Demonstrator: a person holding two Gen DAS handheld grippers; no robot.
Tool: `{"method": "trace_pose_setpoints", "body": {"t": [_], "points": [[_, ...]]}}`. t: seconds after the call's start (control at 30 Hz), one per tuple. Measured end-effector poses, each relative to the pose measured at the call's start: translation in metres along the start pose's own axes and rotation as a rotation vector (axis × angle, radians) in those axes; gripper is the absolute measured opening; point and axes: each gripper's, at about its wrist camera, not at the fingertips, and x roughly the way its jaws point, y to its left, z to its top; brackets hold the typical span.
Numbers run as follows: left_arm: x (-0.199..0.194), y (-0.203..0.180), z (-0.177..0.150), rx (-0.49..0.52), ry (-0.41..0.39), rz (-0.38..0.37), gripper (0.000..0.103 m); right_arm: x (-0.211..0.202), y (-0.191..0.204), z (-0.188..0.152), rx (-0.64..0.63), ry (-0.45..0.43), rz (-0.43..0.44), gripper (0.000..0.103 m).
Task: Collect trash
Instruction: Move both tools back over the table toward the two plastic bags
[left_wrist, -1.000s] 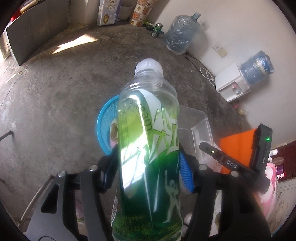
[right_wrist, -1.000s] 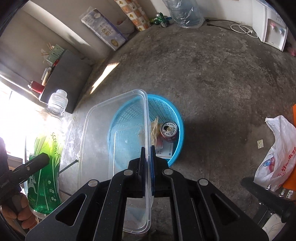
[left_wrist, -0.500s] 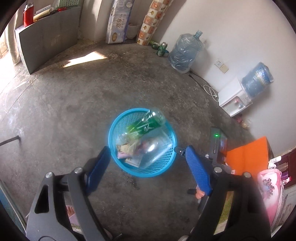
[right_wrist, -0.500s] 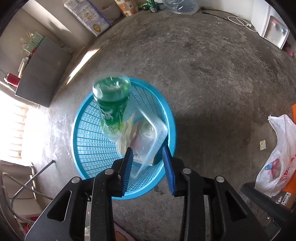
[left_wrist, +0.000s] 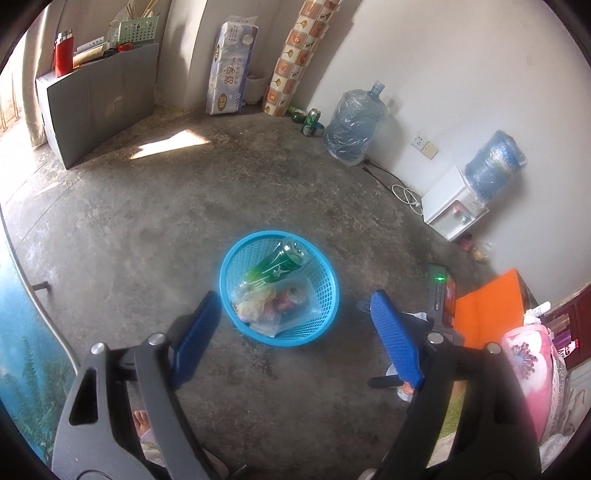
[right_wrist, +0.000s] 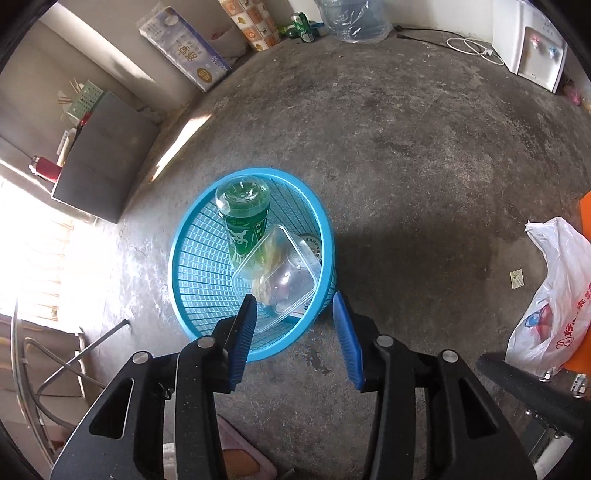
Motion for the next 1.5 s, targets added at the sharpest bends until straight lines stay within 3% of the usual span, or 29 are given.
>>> {"method": "trace_pose_setpoints", "body": {"t": [0.23,0.53,0.7,0.97,1.27,1.5], "points": [[-0.074,0.012,-0.030,-0.006,-0.087,0.020,0.083,-0.054,0.023,-0.021,-0.068,-0.044,0.081,0.052],[-0.165,0.058,-0.085,-0.104,-0.181,0.159,0.083,-0.115,0.099,-0.043,-0.251,-0.123,0.116,0.059],[-0.215,0.092,-0.117,-0.217,-0.254,0.258,0.084,-0.145,0.154,-0.061,-0.372,-0.171,0.140,0.068],[-0.286,0.149,-0.172,-0.426,-0.391,0.411,0.086,-0.177,0.260,-0.099,-0.583,-0.174,0.267,0.078],[-0.364,0.220,-0.240,-0.654,-0.514,0.577,0.087,-0.188,0.389,-0.173,-0.882,-0.093,0.416,0.080],[-0.419,0.270,-0.271,-0.781,-0.588,0.659,0.087,-0.183,0.464,-0.228,-0.977,0.007,0.514,0.080]]}}
